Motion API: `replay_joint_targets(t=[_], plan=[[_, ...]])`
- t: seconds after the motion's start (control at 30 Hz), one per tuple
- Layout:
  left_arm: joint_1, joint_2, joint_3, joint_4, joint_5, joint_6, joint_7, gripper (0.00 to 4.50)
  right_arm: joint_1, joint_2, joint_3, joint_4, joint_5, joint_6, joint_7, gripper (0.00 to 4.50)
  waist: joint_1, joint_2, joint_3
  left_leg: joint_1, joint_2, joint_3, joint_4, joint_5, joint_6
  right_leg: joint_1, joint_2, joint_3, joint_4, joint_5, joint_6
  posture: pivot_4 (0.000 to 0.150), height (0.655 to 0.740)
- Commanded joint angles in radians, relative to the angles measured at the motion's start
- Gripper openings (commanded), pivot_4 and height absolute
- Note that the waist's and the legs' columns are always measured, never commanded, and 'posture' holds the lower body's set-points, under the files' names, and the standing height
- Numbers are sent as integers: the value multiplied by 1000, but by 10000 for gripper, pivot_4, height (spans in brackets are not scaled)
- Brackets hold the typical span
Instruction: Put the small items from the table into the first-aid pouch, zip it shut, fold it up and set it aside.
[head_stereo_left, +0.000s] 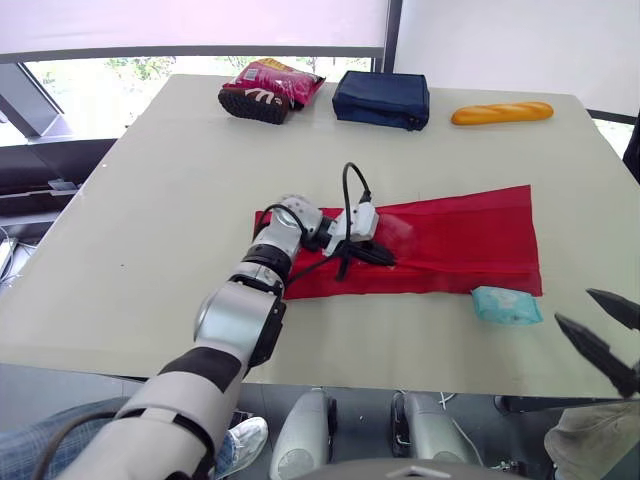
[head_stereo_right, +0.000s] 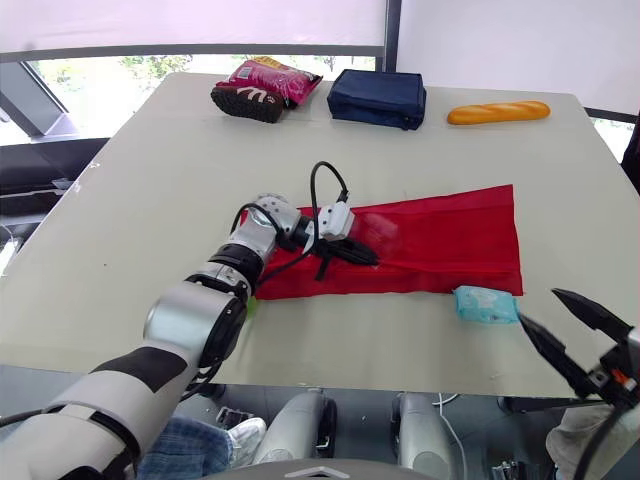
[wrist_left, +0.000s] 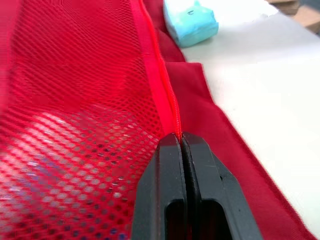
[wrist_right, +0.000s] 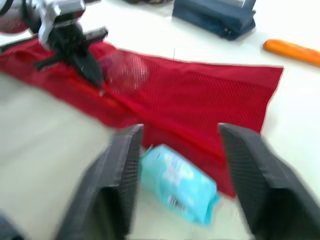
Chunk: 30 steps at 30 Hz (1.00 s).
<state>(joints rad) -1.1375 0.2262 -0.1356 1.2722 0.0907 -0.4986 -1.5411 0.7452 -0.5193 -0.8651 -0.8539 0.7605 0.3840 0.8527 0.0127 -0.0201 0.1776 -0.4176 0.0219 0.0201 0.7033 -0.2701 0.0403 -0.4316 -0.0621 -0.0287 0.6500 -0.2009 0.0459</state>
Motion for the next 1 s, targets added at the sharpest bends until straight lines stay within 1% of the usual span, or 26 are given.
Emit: replay_joint_targets(t=[0.03,0.13,0.33,0.43,0.47,0.57,0.63,0.67,0.7,0.73,0.77,0.8,0.83,0.9,0.93,1.0], plan=[[-29,25,14,-17,-12,-31,-27,0,30,-20,-58,-31,66,-29,24,44762,0,0,0,1,0,1,0,0,0,0,0,1,0,0,0,1500,7164],[-31,46,9,-19,-22,-35,-60,0,38,-40,-60,-49,113,-21,13,44762,1,0,0,1,0,1,0,0,0,0,0,1,0,0,-1,1500,7164],[-32,97,-77,-33,-55,-43,-73,0,24,-88,-56,-69,158,-9,-25,44762,1,0,0,1,0,1,0,0,0,0,0,1,0,0,0,1500,7164],[-47,111,-121,-33,-86,-5,-73,0,14,-107,-54,-70,166,-12,-43,44762,2,0,0,0,0,1,0,0,0,0,0,1,0,0,0,1500,7164],[-55,107,-116,-33,-96,6,-73,0,10,-112,-55,-69,165,-15,-48,44762,2,0,0,0,0,1,0,0,0,0,0,1,0,0,0,1500,7164],[-66,93,-100,-37,-127,27,-73,8944,9,-118,-55,-74,171,-14,-61,45000,3,0,0,0,0,1,0,0,0,0,0,1,0,0,0,1500,7164],[-70,87,-101,-45,-154,48,-73,18384,14,-117,-56,-81,175,-15,-69,45000,3,0,0,0,0,1,0,0,0,0,0,1,0,0,0,1500,7164],[-71,85,-103,-54,-174,61,-73,22280,19,-115,-59,-86,176,-16,-72,45000,3,0,0,0,0,1,0,0,0,0,0,1,0,0,0,1500,7164],[-72,84,-107,-65,-193,74,-73,28754,22,-114,-62,-90,177,-17,-75,45000,3,0,0,0,0,1,0,0,0,0,0,1,0,0,0,1500,7164],[-71,82,-110,-80,-220,93,-73,33361,27,-112,-66,-95,181,-17,-78,45000,3,-1,0,0,0,1,0,0,0,0,0,1,0,0,0,1500,7164],[-71,78,-109,-98,-249,115,-73,36991,30,-112,-70,-99,186,-17,-82,45000,3,-1,0,0,0,0,0,0,0,0,0,1,0,0,0,1500,7164],[-71,67,-100,-117,-275,135,-73,42344,30,-112,-74,-102,190,-18,-88,45000,3,-1,0,0,0,0,0,0,0,0,0,1,0,0,0,1500,7164],[-71,56,-92,-132,-293,150,-73,43753,30,-114,-77,-103,193,-19,-93,45000,3,-1,0,0,0,0,0,0,0,0,0,1,0,0,0,1500,7164],[-68,27,-67,-155,-310,159,-73,43753,27,-118,-77,-104,197,-18,-101,45000,5,-1,0,0,0,0,0,0,0,0,-1,1,0,0,0,1500,7164],[-66,4,-51,-163,-310,162,-53,43753,23,-121,-73,-106,198,-16,-106,45000,5,-1,0,-1,0,0,0,0,0,0,-1,1,-1,0,0,1500,7164],[-52,-65,-41,-185,-287,169,45,43753,10,-125,-55,-111,191,-13,-125,45000,5,-1,0,-1,-1,1,0,0,0,0,-1,1,-1,0,0,1500,7164]])
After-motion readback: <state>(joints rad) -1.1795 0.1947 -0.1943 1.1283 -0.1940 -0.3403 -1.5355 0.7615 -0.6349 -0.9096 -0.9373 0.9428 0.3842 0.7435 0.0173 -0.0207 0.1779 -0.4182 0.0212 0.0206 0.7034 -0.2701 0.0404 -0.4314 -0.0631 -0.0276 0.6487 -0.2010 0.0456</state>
